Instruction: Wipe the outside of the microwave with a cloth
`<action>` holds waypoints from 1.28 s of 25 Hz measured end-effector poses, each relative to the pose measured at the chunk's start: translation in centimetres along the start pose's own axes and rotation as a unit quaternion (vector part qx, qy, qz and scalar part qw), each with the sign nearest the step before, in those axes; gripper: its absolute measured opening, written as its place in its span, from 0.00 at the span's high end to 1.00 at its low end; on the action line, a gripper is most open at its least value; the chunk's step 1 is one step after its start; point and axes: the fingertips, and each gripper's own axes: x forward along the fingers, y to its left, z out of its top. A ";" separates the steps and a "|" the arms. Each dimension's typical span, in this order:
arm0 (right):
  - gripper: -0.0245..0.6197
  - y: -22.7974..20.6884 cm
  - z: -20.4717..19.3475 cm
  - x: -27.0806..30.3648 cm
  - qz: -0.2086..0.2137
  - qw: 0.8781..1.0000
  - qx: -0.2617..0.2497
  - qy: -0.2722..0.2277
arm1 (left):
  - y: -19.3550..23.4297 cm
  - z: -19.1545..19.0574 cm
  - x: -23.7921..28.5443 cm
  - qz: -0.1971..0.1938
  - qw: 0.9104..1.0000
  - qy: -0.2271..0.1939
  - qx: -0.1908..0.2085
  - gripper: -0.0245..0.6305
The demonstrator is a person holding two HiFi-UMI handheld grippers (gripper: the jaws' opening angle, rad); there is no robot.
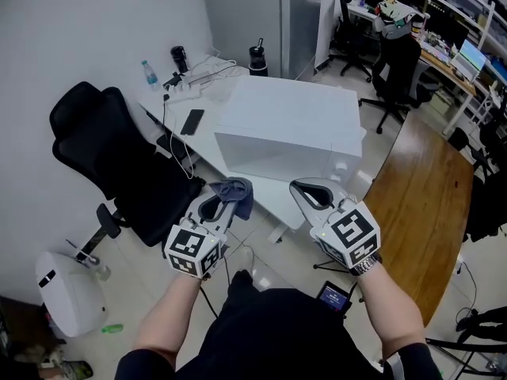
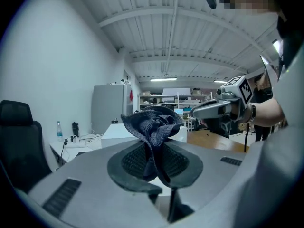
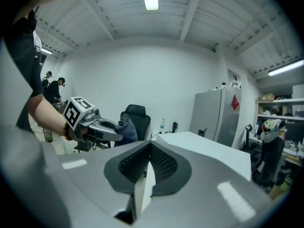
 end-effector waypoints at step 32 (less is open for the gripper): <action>0.96 -16.3 1.9 22.5 -0.135 0.989 0.055 0.032 | 22.9 -11.0 14.9 -0.005 0.994 0.101 -0.041 0.87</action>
